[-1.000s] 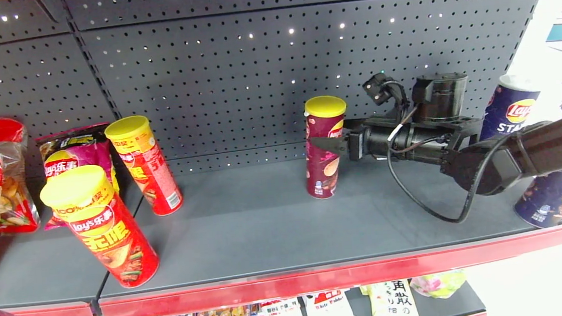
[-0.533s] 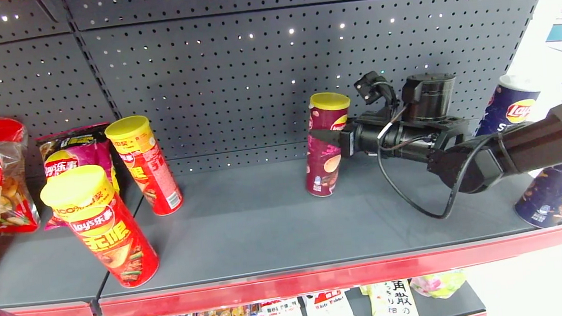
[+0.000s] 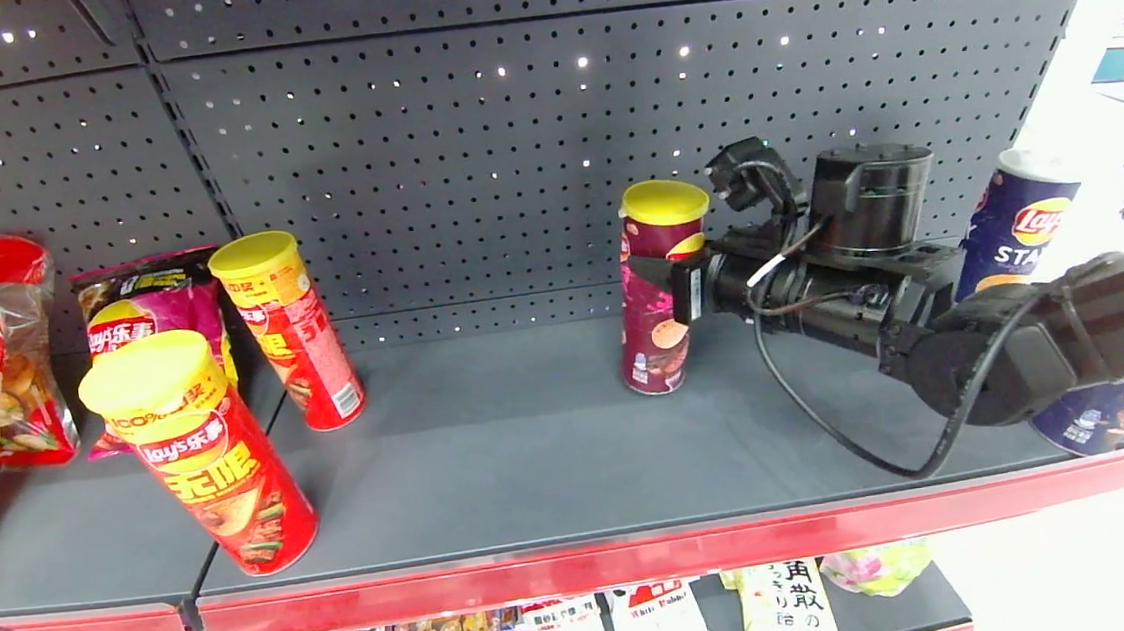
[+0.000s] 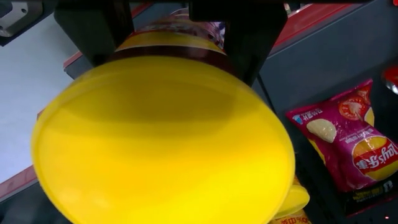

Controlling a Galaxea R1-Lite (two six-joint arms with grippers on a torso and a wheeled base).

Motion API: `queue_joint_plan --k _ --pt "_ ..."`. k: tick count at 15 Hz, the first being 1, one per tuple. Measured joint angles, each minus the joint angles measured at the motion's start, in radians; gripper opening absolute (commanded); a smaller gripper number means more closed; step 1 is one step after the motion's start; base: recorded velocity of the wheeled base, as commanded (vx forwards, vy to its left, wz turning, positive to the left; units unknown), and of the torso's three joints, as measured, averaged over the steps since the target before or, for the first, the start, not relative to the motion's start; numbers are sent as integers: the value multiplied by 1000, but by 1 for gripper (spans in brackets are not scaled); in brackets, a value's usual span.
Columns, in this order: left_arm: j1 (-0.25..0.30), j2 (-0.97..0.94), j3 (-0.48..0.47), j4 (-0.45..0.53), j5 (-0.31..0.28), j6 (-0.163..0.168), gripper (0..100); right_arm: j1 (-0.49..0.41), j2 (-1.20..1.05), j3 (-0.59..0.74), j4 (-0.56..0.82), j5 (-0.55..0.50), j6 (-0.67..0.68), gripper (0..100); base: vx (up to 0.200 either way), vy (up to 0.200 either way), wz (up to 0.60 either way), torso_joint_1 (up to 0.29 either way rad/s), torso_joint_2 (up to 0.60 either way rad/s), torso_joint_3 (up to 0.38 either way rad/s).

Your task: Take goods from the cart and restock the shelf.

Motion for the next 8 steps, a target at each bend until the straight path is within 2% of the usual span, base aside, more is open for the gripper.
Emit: queue_joint_plan --k 2,8 --pt "0 1 -1 0 0 0 0 36 -57 47 -2 -76 28 0 0 0 0 0 0 0" --pt "0 0 -7 -1 2 0 0 136 -204 283 -66 -192 42 0 0 0 0 0 0 0"
